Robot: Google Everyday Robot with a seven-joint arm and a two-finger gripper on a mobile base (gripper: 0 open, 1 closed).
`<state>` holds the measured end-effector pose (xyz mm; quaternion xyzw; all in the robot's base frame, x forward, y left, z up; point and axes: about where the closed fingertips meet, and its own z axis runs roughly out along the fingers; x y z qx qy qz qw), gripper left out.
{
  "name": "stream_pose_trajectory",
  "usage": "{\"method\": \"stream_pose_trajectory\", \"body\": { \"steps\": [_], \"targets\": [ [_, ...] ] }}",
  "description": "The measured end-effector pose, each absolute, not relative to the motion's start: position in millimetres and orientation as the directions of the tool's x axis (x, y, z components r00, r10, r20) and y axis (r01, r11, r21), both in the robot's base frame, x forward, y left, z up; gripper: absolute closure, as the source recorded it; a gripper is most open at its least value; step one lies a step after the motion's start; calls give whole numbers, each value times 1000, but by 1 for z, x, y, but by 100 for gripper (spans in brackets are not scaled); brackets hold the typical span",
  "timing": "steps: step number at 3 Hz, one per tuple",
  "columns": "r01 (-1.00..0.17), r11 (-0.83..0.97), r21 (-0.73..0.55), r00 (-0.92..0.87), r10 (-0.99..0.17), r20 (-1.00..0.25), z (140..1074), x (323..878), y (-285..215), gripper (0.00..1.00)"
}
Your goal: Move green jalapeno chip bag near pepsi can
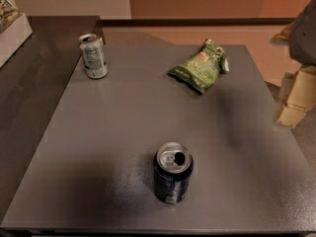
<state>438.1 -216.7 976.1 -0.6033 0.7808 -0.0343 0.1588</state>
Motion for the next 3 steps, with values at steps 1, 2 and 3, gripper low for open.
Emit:
{"method": "stream_pose_trajectory", "body": {
  "steps": [1, 2, 3],
  "targets": [
    [-931, 270, -245, -222, -953, -207, 976, 438, -217, 0],
    [-935, 226, -275, -169, -962, -215, 977, 450, -209, 0],
    [-938, 135, -318, -68, -975, -214, 972, 474, -195, 0]
  ]
}}
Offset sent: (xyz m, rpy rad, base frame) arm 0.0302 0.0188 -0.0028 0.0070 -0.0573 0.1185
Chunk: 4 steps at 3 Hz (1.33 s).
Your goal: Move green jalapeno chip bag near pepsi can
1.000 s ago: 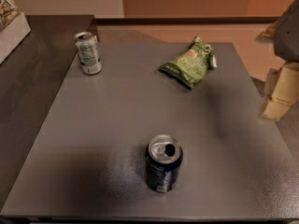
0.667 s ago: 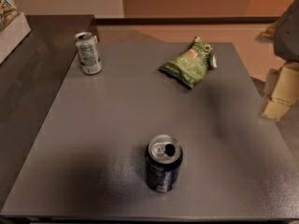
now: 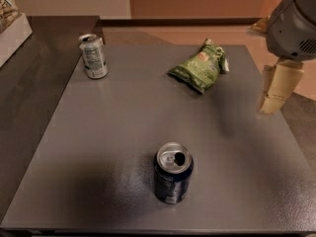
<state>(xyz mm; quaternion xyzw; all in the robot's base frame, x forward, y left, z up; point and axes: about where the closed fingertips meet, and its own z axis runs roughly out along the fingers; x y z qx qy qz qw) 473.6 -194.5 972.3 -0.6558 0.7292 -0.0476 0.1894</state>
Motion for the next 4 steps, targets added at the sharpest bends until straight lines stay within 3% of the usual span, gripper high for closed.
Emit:
{"method": "stream_pose_trajectory", "body": {
  "steps": [2, 4],
  "targets": [
    [-914, -117, -388, 179, -976, -128, 944, 539, -162, 0],
    [-862, -373, -343, 395, -919, 6, 905, 604, -140, 0]
  ]
}}
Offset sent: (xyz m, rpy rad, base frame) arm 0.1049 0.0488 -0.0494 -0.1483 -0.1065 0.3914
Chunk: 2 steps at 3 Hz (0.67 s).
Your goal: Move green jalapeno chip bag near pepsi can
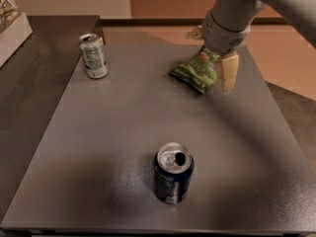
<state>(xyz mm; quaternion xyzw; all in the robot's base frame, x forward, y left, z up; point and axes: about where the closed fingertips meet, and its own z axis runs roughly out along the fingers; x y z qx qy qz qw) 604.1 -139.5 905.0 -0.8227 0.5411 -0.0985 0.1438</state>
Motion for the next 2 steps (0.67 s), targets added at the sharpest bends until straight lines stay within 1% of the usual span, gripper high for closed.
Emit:
{"method": "stream_pose_trajectory", "body": {
  "steps": [1, 2],
  "targets": [
    [-840, -466, -277, 469, -881, 62, 885, 635, -131, 0],
    [-820, -530, -218, 520, -848, 105, 867, 653, -124, 0]
  ]
}}
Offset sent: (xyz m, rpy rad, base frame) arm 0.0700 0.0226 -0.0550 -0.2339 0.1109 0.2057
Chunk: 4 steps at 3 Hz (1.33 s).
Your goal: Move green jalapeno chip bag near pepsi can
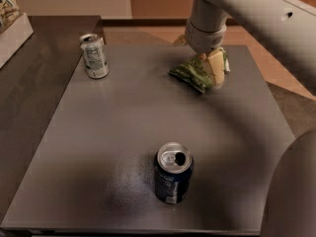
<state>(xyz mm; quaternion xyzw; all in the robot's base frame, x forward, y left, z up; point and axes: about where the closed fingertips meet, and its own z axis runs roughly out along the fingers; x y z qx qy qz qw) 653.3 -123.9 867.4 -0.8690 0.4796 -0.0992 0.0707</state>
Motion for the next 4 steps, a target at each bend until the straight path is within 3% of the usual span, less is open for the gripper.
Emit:
{"method": "stream_pose_trajectory", "body": {
  "steps": [2, 4],
  "targets": [
    [-800, -581, -147, 558, -812, 173, 843, 669, -127, 0],
    [-807, -576, -131, 550, -813, 188, 840, 669, -136, 40]
  ]
}}
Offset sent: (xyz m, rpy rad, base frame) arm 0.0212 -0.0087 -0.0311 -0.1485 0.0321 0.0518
